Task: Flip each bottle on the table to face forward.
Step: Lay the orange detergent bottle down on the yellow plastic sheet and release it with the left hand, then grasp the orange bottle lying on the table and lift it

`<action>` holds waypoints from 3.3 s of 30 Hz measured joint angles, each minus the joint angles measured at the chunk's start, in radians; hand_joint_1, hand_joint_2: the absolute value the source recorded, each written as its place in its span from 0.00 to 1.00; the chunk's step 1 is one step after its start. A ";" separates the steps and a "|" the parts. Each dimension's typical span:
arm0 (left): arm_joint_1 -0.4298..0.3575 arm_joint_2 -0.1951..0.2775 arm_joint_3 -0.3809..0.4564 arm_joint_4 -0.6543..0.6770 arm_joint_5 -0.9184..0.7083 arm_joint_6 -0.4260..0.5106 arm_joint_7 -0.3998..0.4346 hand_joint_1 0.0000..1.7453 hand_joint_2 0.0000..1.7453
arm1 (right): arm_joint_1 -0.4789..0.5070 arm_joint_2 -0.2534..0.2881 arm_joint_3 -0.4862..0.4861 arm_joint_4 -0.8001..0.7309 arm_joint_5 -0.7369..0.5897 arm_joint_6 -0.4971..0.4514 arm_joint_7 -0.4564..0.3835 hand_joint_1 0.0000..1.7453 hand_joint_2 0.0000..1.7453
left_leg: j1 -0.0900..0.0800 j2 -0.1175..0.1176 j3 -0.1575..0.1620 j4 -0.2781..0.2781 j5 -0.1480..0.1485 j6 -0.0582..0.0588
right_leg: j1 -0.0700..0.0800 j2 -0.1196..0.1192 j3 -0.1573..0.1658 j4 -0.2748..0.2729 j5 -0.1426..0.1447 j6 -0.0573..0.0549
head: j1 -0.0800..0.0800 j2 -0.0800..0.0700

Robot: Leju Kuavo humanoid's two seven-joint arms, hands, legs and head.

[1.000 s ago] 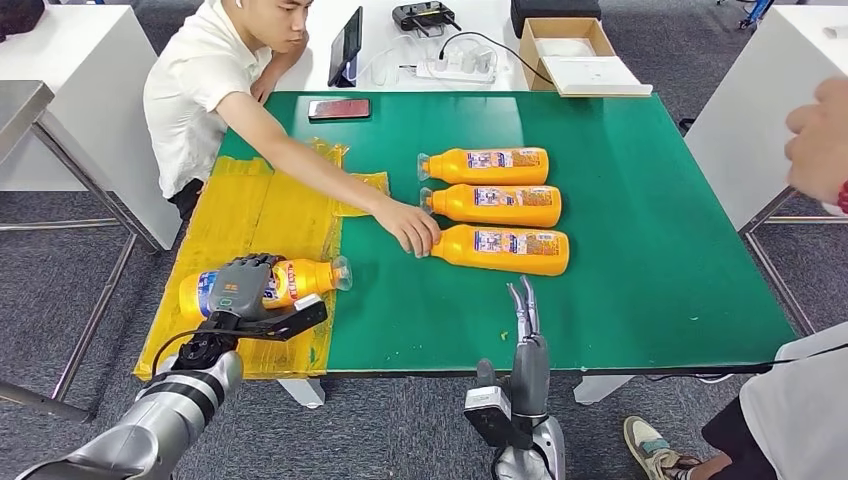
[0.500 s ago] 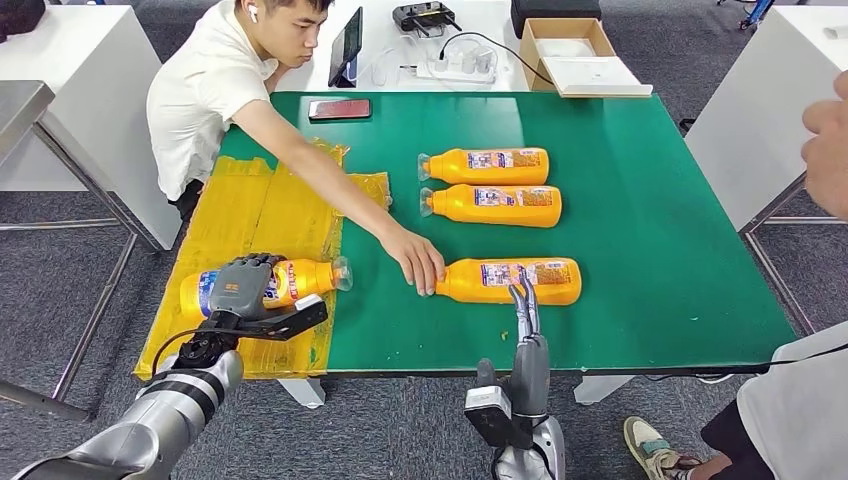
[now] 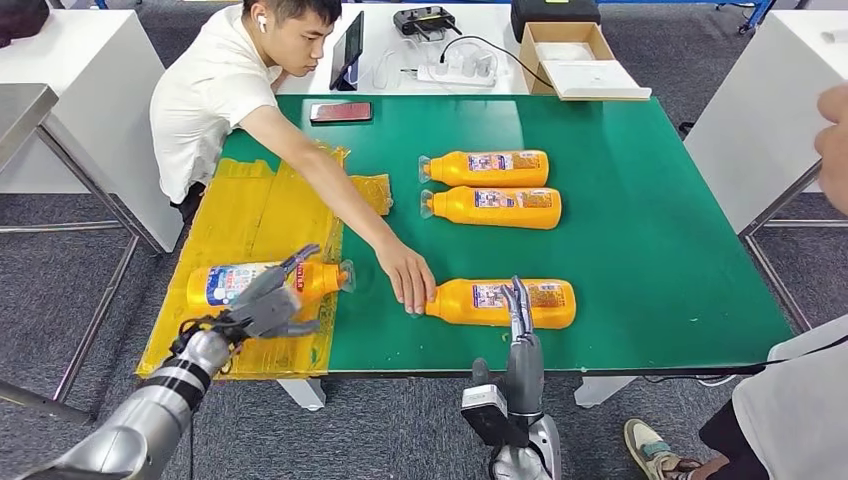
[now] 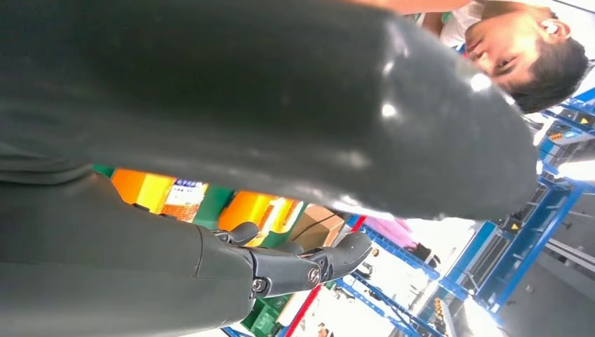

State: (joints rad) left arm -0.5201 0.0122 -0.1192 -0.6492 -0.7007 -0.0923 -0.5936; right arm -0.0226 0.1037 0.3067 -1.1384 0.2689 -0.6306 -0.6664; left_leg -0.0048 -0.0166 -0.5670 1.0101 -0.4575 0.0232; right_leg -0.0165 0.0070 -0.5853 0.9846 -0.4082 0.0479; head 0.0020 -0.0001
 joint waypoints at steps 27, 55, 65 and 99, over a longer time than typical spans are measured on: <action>0.293 0.112 -0.004 -0.591 0.382 0.134 -0.050 0.00 1.00 | 0.003 -0.034 0.035 0.015 -0.013 -0.003 0.000 0.00 0.00 | 0.001 0.001 -0.010 0.000 0.000 0.000 | 0.001 0.000 -0.011 0.000 0.000 0.000 | 0.000 0.000; 0.483 -0.085 -0.024 -0.971 0.630 0.357 -0.061 0.00 1.00 | -0.081 -0.040 -0.589 0.111 0.997 -0.005 0.119 0.00 1.00 | -0.001 -0.001 -0.013 0.001 0.000 0.001 | 0.000 -0.001 -0.012 -0.002 0.001 0.001 | 0.000 0.000; 0.484 -0.091 -0.062 -0.969 0.635 0.368 -0.056 0.00 1.00 | -0.165 -0.083 -0.504 0.224 1.001 -0.005 0.250 0.00 1.00 | 0.000 -0.001 -0.013 0.001 0.000 0.000 | 0.000 -0.001 -0.012 -0.001 0.001 0.001 | 0.000 0.000; 0.425 -0.096 -0.126 -0.892 0.725 0.232 0.075 0.00 1.00 | -0.444 -0.132 -0.231 0.613 0.815 0.258 0.527 0.00 1.00 | 0.000 0.006 -0.005 0.001 -0.001 0.001 | 0.000 0.004 -0.007 -0.002 0.001 0.001 | 0.000 0.000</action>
State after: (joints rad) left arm -0.0955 -0.0838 -0.2453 -1.5412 0.0242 0.1393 -0.5191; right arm -0.4665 -0.0280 0.0753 -0.5258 1.0843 -0.3721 -0.1395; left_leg -0.0052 -0.0104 -0.5718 1.0109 -0.4583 0.0238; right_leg -0.0162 0.0110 -0.5927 0.9826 -0.4073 0.0487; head 0.0019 -0.0001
